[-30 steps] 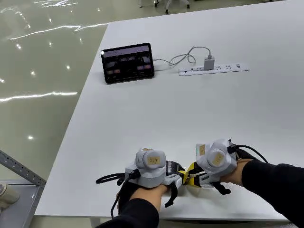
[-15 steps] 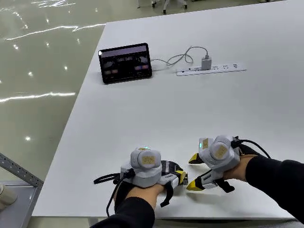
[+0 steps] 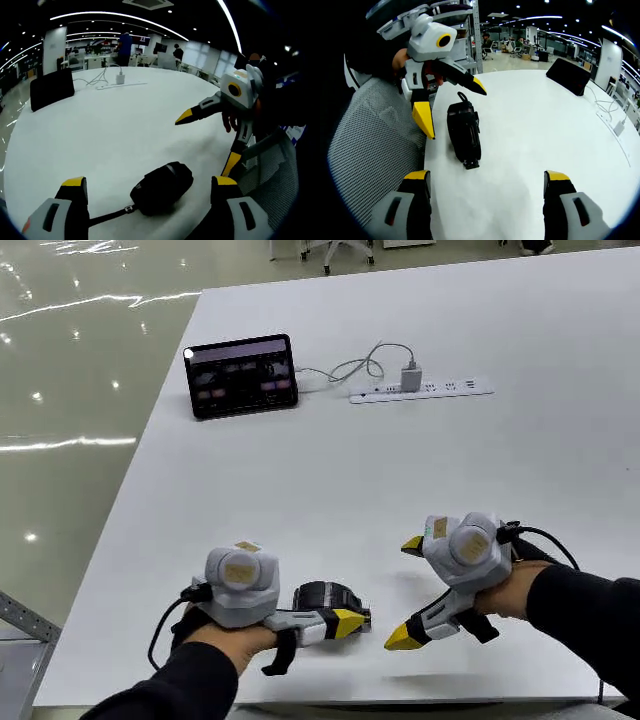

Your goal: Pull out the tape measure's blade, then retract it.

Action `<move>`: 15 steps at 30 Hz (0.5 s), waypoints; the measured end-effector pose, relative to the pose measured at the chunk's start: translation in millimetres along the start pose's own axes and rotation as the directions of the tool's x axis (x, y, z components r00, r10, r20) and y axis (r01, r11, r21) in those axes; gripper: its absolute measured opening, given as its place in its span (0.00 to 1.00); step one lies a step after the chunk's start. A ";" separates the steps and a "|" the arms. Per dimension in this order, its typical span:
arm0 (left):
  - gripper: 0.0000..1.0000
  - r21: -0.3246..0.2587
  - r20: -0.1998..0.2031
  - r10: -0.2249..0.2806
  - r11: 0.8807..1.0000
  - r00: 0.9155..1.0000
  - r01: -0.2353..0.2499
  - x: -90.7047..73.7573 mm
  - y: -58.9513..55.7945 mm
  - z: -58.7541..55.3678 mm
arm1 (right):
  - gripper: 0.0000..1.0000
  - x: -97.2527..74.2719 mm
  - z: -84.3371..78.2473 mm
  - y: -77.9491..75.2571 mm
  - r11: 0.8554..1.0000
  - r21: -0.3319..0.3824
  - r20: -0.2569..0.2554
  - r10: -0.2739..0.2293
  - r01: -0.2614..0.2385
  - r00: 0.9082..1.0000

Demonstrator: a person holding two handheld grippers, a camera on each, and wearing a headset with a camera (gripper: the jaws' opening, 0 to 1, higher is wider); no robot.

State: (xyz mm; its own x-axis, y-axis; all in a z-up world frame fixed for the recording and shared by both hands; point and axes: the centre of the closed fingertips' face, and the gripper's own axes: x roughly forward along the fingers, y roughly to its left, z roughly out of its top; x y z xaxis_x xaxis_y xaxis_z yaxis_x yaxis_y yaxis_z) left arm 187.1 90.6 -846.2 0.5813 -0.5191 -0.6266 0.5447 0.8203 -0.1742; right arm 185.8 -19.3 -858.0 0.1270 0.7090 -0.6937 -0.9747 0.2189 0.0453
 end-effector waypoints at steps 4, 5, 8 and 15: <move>1.00 -0.013 -0.035 -0.035 0.999 0.999 0.034 -8.9 11.8 -10.9 | 1.00 -20.6 0.1 -4.0 1.000 0.019 0.070 -0.024 0.022 0.997; 1.00 -0.009 -0.035 -0.035 0.999 0.999 0.035 -11.0 14.6 -11.7 | 1.00 -25.6 -2.0 -4.3 0.999 0.023 0.071 -0.029 0.027 0.997; 1.00 0.009 0.002 -0.069 0.998 0.998 0.069 -19.6 17.6 -8.1 | 1.00 -42.6 -9.7 -10.1 0.996 0.058 0.084 -0.074 0.069 0.994; 1.00 0.063 0.022 -0.056 0.997 0.998 0.055 -33.5 38.0 -4.7 | 1.00 -73.8 -35.3 -19.5 0.985 0.117 0.090 -0.137 0.126 0.986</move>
State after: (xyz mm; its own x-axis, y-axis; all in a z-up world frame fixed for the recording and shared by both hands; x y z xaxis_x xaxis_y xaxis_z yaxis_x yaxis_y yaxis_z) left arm 185.5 140.3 -835.5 0.5631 -0.5695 -0.5988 0.6125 0.7741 -0.1602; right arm 188.9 -99.5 -833.1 0.2757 0.7299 -0.6255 -0.9225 0.3837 0.0412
